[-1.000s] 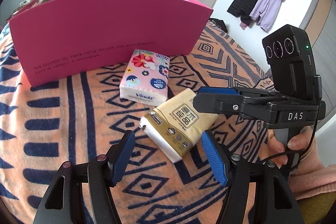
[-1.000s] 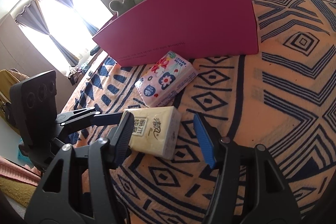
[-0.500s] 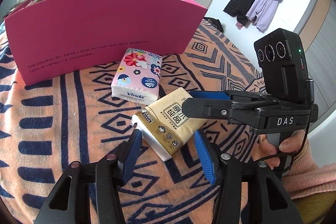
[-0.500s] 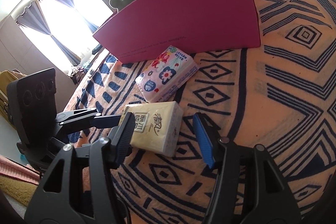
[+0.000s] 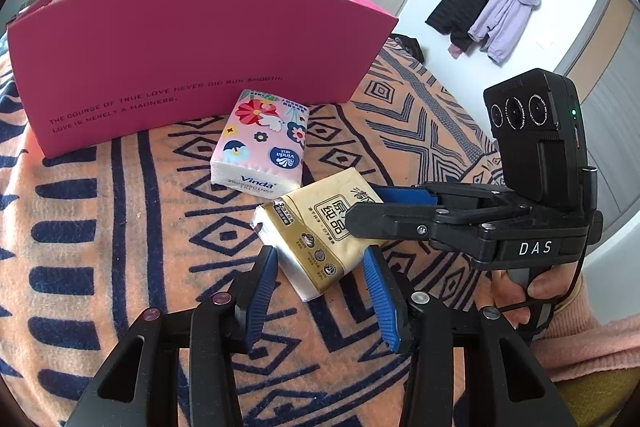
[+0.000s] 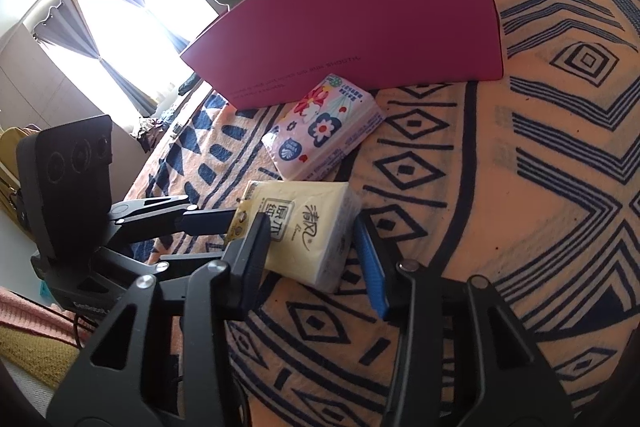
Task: Organize objects
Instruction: 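Close the right tool on the beige tissue pack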
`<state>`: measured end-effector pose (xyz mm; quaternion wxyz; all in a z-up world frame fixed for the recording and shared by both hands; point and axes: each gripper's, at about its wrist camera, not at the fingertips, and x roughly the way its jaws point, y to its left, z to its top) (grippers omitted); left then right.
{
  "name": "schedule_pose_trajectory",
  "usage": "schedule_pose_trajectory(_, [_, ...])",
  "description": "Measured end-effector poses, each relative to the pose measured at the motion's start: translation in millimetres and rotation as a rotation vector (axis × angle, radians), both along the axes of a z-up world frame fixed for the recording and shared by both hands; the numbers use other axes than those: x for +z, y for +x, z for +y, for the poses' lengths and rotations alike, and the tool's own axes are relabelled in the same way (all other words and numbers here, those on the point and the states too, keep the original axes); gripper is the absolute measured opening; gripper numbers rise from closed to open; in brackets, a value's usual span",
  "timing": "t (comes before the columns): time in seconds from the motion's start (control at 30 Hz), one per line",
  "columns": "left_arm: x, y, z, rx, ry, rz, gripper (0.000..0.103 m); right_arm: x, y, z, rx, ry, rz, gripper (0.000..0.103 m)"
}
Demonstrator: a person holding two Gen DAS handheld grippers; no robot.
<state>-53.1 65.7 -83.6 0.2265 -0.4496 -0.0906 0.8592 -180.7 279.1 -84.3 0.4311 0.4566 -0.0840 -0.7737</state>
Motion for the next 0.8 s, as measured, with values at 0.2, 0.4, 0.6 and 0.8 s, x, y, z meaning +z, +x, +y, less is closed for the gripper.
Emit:
schedule_pose_trajectory(0.2, [3,0,-2,-0.004,0.004,0.011,0.045,1,2,1,-0.008,-0.001,0.009,0.044])
schedule_pose_trajectory(0.4, [6,3,-1,-0.011,0.006,0.024,0.045,4,4,1,-0.019,0.0,0.024,0.044])
schedule_pose_trajectory(0.6, [11,6,-2,-0.011,0.009,0.048,0.045,10,5,3,-0.022,0.0,0.043,0.044])
schedule_pose_trajectory(0.8, [16,7,-2,-0.011,-0.001,0.066,0.045,13,5,-1,-0.028,-0.004,0.058,0.044])
